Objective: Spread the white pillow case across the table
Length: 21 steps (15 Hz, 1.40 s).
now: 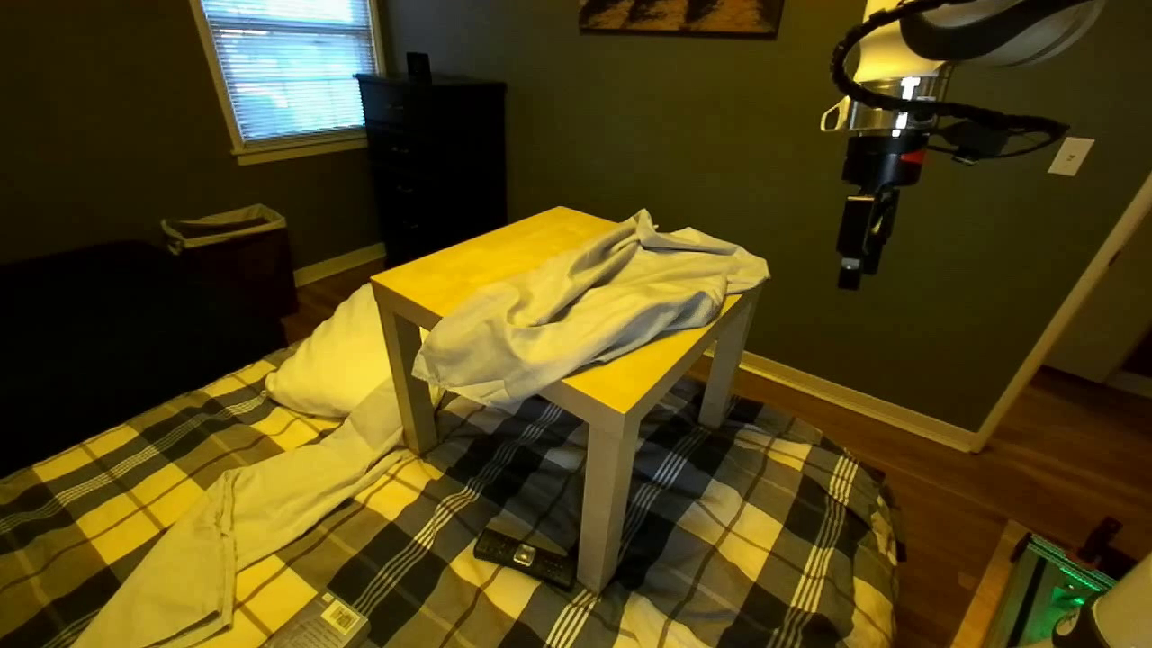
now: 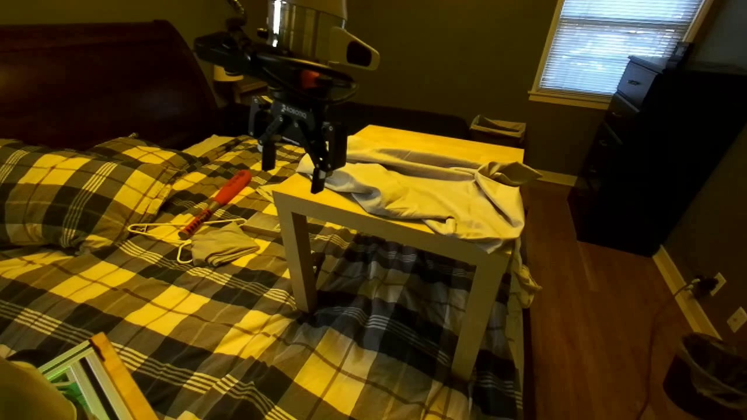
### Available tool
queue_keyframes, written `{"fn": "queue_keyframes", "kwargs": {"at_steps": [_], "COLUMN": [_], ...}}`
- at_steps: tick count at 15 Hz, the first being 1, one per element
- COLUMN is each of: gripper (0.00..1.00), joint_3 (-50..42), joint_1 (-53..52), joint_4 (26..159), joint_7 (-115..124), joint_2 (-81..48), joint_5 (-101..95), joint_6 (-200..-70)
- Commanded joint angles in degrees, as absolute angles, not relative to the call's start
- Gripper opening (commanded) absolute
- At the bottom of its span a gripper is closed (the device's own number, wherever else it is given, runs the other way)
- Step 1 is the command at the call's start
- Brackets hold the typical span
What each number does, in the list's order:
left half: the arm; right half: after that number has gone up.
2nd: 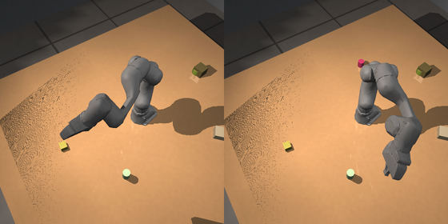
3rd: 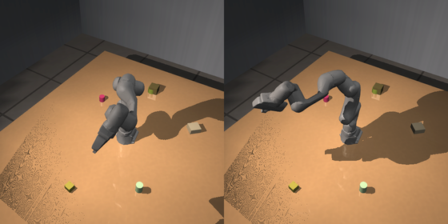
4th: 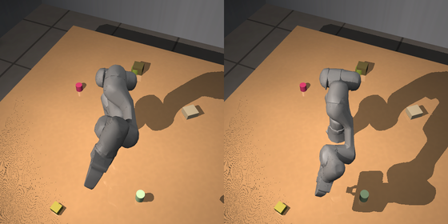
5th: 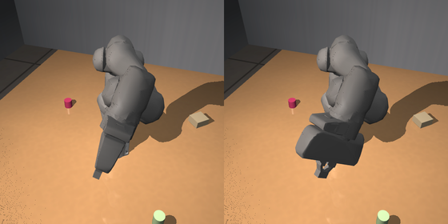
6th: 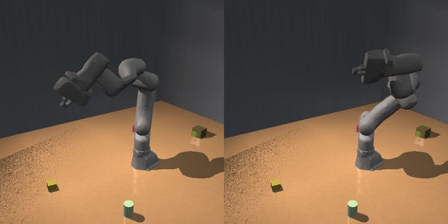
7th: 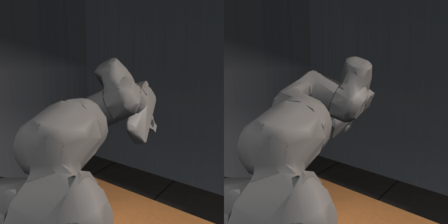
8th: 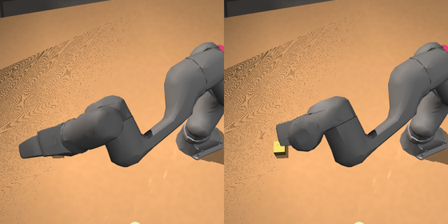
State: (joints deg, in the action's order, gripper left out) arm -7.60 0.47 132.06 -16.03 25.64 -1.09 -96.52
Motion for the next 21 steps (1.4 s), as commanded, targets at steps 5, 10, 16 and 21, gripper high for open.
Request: {"fn": "queue_keyframes", "kwargs": {"at_steps": [5, 10, 16, 21], "gripper": [1.0, 1.0, 1.0, 1.0], "joint_3": [-6.05, -6.43, -8.32, -9.5], "joint_1": [2.4, 4.02, 5.62, 5.75], "joint_4": [117.66, 106.37, 89.9, 76.71], "joint_7": [-0.56, 12.55, 26.97, 39.87], "joint_2": [8.05, -5.58, -20.27, -30.4], "joint_5": [2.95, 2.55, 4.5, 7.49], "joint_6": [-105.15, -108.73, -108.39, -108.07]}}
